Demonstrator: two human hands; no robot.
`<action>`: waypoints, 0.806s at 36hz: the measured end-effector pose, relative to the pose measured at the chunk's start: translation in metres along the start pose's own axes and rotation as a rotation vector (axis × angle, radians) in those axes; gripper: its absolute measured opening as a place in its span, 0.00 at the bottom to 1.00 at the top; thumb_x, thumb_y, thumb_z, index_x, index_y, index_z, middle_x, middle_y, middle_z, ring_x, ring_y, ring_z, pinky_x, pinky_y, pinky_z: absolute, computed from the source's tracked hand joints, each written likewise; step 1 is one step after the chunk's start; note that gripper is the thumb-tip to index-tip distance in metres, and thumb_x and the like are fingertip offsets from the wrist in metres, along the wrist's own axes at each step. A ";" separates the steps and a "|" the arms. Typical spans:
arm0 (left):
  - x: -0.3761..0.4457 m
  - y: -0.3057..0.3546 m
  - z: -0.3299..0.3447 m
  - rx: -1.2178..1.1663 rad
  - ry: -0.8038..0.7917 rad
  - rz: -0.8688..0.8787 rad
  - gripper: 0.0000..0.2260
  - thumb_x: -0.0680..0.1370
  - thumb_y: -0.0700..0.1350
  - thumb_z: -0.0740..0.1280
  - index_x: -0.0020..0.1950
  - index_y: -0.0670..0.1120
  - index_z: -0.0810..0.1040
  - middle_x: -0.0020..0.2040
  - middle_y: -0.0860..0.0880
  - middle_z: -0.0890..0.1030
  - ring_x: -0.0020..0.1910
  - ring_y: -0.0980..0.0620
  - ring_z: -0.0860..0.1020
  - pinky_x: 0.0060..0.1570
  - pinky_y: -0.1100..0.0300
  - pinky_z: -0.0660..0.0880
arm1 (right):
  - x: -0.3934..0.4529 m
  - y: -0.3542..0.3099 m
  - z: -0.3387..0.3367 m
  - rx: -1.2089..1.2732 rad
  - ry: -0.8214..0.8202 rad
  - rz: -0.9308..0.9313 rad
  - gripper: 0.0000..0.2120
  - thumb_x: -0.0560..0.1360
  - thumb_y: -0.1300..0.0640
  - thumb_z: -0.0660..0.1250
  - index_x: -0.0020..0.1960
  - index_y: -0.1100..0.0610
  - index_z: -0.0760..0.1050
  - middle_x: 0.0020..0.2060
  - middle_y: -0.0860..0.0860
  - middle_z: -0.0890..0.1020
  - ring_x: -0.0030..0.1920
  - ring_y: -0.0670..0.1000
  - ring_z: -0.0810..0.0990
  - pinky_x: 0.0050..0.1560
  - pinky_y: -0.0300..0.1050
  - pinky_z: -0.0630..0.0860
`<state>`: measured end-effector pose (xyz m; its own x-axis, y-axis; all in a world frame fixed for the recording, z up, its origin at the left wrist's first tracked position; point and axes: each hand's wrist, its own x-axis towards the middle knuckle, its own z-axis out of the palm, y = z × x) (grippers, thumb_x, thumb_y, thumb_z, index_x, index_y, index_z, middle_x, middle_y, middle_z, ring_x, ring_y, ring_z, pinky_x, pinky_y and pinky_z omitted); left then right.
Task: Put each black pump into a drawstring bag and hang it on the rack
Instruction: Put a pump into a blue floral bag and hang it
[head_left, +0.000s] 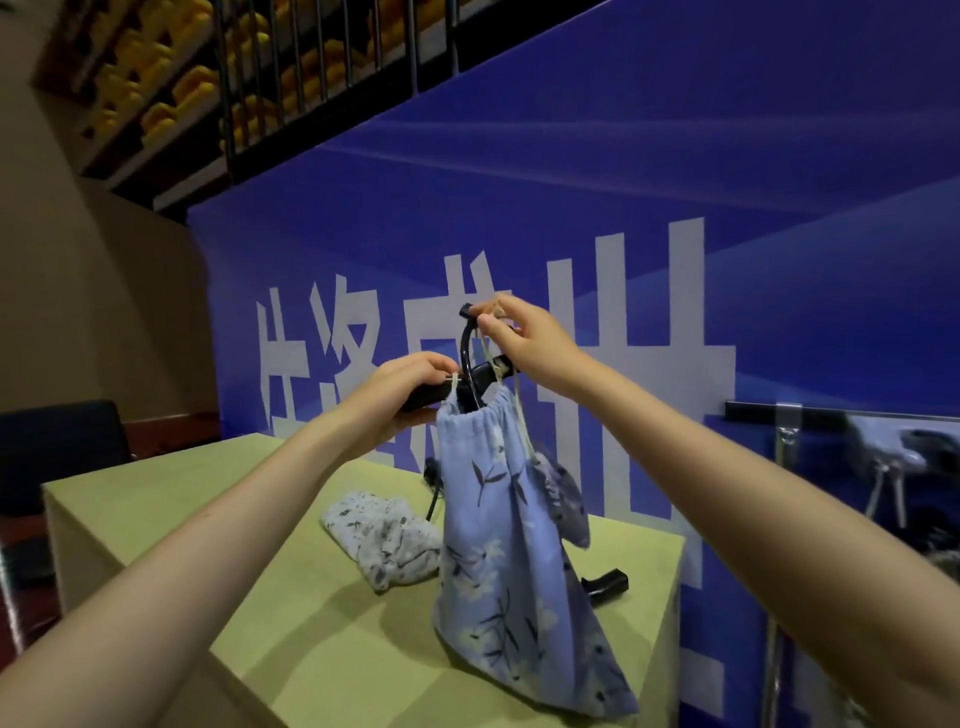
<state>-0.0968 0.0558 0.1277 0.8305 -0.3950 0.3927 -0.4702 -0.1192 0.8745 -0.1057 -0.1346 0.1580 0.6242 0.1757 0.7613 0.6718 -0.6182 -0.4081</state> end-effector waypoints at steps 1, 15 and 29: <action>0.000 0.001 0.000 -0.012 -0.029 -0.002 0.10 0.80 0.38 0.58 0.53 0.43 0.79 0.52 0.43 0.78 0.50 0.49 0.76 0.48 0.57 0.77 | -0.001 0.001 0.001 0.003 -0.001 -0.014 0.09 0.82 0.54 0.60 0.46 0.56 0.74 0.56 0.49 0.80 0.58 0.51 0.78 0.59 0.55 0.76; -0.009 0.015 -0.001 -0.132 -0.198 -0.160 0.08 0.81 0.44 0.58 0.47 0.41 0.72 0.35 0.46 0.70 0.28 0.54 0.66 0.27 0.65 0.62 | 0.001 0.002 0.003 -0.233 0.092 -0.219 0.09 0.82 0.55 0.59 0.46 0.58 0.73 0.35 0.43 0.73 0.39 0.43 0.70 0.48 0.43 0.64; -0.025 0.015 -0.019 -0.408 -0.456 -0.216 0.18 0.61 0.39 0.81 0.48 0.36 0.85 0.47 0.41 0.84 0.48 0.48 0.83 0.45 0.61 0.81 | -0.018 0.002 0.003 -0.072 0.175 -0.178 0.08 0.82 0.56 0.58 0.44 0.54 0.70 0.36 0.43 0.72 0.40 0.47 0.71 0.42 0.43 0.69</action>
<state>-0.1188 0.0811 0.1360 0.6414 -0.7587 0.1140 -0.0807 0.0810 0.9934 -0.1140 -0.1368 0.1421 0.4160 0.1556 0.8959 0.7307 -0.6436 -0.2275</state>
